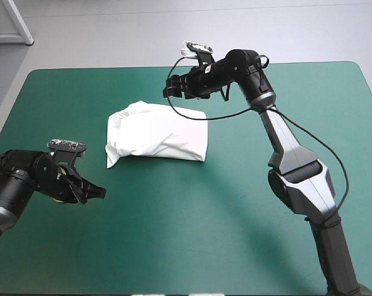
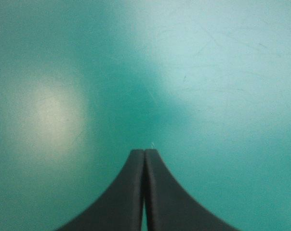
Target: Fold the cloth
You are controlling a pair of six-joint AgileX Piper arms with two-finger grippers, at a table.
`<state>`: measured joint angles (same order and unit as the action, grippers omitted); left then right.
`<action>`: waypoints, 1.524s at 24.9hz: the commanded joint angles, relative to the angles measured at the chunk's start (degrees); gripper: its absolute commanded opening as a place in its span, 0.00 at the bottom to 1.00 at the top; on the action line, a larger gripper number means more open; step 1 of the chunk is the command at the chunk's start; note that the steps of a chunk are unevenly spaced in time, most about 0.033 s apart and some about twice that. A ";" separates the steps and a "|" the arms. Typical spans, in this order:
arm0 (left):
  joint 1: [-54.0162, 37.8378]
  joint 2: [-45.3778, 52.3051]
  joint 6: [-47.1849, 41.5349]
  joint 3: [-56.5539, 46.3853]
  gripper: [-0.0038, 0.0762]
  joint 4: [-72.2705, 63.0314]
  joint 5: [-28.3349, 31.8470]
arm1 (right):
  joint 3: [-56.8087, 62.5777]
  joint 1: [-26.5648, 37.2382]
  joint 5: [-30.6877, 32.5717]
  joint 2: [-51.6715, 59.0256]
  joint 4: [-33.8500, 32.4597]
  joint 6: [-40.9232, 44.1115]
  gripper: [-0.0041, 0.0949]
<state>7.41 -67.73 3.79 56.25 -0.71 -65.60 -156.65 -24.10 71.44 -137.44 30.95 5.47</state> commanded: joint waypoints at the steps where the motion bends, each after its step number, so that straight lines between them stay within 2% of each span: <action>1: 0.08 1.33 0.64 1.23 0.04 -0.95 1.23 | 13.12 0.85 -1.41 11.94 -6.99 -0.70 0.72; 3: 0.08 1.33 0.84 1.23 0.04 -1.18 1.78 | 27.92 0.85 -2.34 18.57 -15.16 -1.04 0.72; 4: 0.08 1.33 0.84 1.23 0.04 -1.36 2.05 | 31.90 0.85 -3.65 19.94 -14.94 -2.16 0.72; 5: 0.08 1.33 0.84 1.23 0.04 -1.97 2.33 | 37.08 0.85 -6.30 21.08 -12.76 -3.03 0.72; 9: 0.08 1.33 1.07 1.23 0.04 -3.14 1.98 | 42.82 0.85 -7.55 18.57 -10.85 -3.47 0.72; 12: 0.08 1.33 1.18 1.23 0.04 -3.14 1.98 | 42.82 0.85 -12.82 15.49 -2.34 -6.87 0.72; 14: 0.08 1.33 1.28 1.23 0.04 -3.14 1.50 | 42.72 0.75 -15.84 14.00 0.05 -7.13 0.71; 18: 0.08 1.33 1.28 1.23 0.04 -3.14 0.44 | 42.72 0.62 -16.34 11.64 -0.27 -7.30 0.51; 23: 0.08 1.33 1.28 1.23 0.04 -2.90 0.55 | 42.50 0.62 -15.50 11.92 -1.13 -10.23 0.04; 25: 0.08 1.33 1.28 1.23 0.04 -2.90 0.55 | 42.37 0.86 -14.82 12.93 -1.31 -10.50 0.03; 29: 0.08 1.33 1.28 1.23 0.04 -3.02 0.67 | 41.03 1.08 -10.73 15.51 -6.79 -9.96 0.02; 34: 0.08 1.33 1.28 1.23 0.04 -3.13 1.14 | 40.71 2.58 -1.58 18.99 -23.03 -6.70 0.02; 35: 0.08 1.33 1.28 1.23 0.04 -3.13 1.32 | 41.45 3.46 -1.59 20.18 -27.25 -5.14 0.02; 38: 0.08 1.39 1.28 1.23 0.04 -3.13 1.89 | 45.33 6.93 -1.59 23.73 -32.03 -3.66 0.02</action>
<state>7.34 -67.73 5.25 56.25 -2.94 -65.29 -112.47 -20.67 69.42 -120.68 5.16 0.44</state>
